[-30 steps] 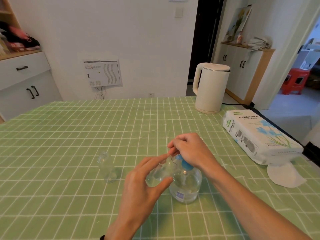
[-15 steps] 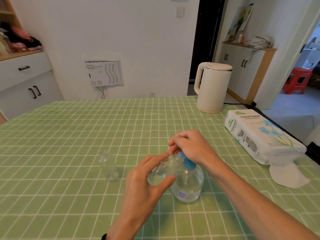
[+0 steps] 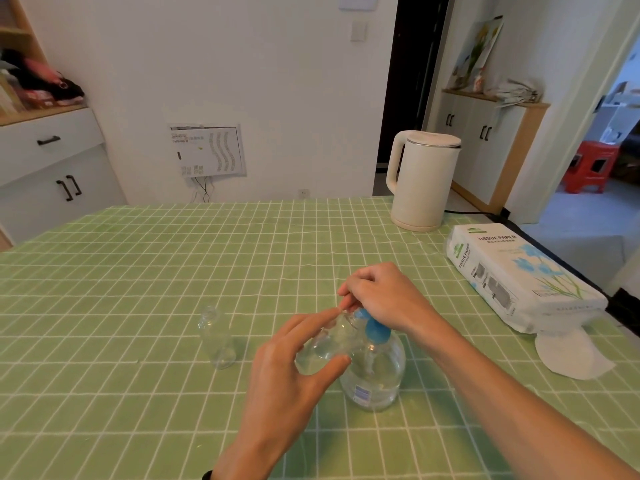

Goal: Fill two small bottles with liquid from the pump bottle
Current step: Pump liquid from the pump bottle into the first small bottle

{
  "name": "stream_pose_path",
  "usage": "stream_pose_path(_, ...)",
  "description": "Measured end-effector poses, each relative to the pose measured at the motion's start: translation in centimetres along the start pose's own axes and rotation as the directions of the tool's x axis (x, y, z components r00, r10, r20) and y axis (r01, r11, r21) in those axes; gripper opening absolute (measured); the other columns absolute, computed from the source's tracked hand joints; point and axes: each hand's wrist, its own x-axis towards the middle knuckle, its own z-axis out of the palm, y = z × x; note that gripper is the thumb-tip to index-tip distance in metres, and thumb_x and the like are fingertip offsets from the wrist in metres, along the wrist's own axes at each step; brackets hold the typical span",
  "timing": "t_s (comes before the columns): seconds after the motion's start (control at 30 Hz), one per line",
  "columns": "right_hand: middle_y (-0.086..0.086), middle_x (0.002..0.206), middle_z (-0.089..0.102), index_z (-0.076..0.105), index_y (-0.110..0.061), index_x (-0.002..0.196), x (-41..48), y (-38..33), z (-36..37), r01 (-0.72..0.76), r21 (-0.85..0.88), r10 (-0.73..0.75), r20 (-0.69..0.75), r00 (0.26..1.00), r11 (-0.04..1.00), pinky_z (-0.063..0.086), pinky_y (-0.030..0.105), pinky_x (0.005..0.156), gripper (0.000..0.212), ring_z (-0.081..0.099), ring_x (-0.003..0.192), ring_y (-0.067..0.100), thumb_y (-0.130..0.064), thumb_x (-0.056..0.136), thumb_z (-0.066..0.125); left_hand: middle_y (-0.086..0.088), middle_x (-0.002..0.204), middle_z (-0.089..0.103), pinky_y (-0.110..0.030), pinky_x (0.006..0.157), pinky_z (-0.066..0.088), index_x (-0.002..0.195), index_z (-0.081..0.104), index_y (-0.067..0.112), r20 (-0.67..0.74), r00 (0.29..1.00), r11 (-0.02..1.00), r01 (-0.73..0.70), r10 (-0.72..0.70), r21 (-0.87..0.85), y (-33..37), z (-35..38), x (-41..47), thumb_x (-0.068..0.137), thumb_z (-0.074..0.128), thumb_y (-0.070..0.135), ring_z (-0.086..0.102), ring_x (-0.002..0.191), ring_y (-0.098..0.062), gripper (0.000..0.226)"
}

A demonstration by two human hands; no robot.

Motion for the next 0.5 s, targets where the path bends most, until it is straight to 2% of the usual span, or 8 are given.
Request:
stream_pose_path(0.1,-0.009,0.077,0.082,0.081,-0.017,0.085,0.2,-0.4,0.0,0.037,-0.046,-0.038,-0.014,0.999,0.998,0.064,0.047,0.095,0.027,0.081,0.088,0.022,-0.021,0.103,0.061,0.027,0.115,0.07,-0.003,0.085,0.043,0.13,0.064,0.052,0.002,1.0,1.0,-0.009,0.009,0.014,0.1,-0.1,0.2,0.078,0.088,0.027,0.067,0.107,0.0,0.062)
stream_pose_path(0.27,-0.002,0.078,0.083,0.08,-0.019,0.083,0.6,0.5,0.4,-0.009,0.077,0.01,-0.006,1.0,0.997,0.063,0.047,0.1,0.031,0.08,0.086,0.017,-0.014,0.103,0.057,0.029,0.117,0.069,-0.006,0.085,0.046,0.13,0.062,0.055,-0.01,1.0,1.0,0.005,-0.005,-0.011,0.3,0.1,0.2,0.076,0.076,0.049,0.067,0.109,0.0,0.056)
stream_pose_path(0.43,-0.005,0.075,0.083,0.081,-0.021,0.08,0.5,1.0,0.7,-0.032,0.08,0.03,0.015,0.999,0.996,0.061,0.049,0.103,0.033,0.08,0.088,0.018,-0.018,0.103,0.056,0.026,0.116,0.071,-0.008,0.087,0.046,0.129,0.064,0.053,0.014,1.0,1.0,0.008,-0.008,-0.004,-0.3,0.2,-0.1,0.078,0.09,0.023,0.068,0.108,-0.003,0.064)
stream_pose_path(0.5,-0.003,0.077,0.083,0.081,-0.02,0.082,0.4,0.9,0.7,-0.029,0.079,0.028,0.008,1.0,0.996,0.061,0.05,0.103,0.033,0.08,0.088,0.018,-0.019,0.104,0.056,0.026,0.116,0.071,-0.008,0.086,0.046,0.13,0.064,0.053,0.014,1.0,1.0,0.01,-0.01,0.002,-0.4,0.2,-0.1,0.078,0.09,0.022,0.068,0.108,-0.004,0.065)
